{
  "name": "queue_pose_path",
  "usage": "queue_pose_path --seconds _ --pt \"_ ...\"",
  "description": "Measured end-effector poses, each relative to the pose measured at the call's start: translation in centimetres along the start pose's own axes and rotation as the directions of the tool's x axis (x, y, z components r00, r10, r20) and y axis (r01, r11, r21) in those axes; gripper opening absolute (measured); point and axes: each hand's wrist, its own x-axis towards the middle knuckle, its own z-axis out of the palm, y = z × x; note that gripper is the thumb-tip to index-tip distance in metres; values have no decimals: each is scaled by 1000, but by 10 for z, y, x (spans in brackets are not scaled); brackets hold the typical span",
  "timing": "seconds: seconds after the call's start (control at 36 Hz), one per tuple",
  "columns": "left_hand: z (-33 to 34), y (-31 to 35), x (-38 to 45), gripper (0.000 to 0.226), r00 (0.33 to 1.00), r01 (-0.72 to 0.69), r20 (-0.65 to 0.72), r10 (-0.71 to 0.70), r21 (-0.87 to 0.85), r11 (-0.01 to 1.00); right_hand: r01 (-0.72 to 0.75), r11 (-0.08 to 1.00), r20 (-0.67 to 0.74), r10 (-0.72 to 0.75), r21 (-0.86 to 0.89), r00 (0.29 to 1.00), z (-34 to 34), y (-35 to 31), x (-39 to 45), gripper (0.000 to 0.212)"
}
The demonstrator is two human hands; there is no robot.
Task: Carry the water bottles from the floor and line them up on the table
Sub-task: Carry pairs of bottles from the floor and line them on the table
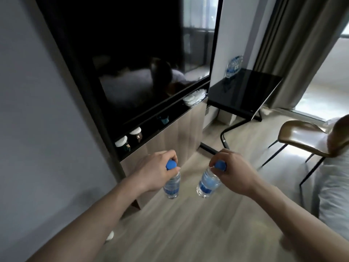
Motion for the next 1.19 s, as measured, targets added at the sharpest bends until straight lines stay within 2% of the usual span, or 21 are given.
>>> queue_pose_path --seconds 0.11,0.36,0.58,0.72,1.0,1.19 --pt "4 25 62 24 999 -29 35 32 -77 997 -29 1000 -28 29 6 999 -28 45 33 15" --pt "47 87 190 25 1000 -11 -12 10 -54 999 -3 1000 2 3 4 1000 -84 163 105 15" --pt "86 150 284 27 991 111 -65 -113 -39 993 67 998 71 -68 18 995 -143 275 180 16" --pt "99 179 339 27 975 194 -91 -204 -102 976 131 991 97 -131 7 987 -183 328 232 18" --pt "126 199 468 26 958 253 -103 -268 -141 957 140 989 90 -144 46 986 -220 422 332 11" --pt "150 198 577 28 966 230 -110 -236 -63 971 108 993 102 -112 48 988 -237 479 408 15"
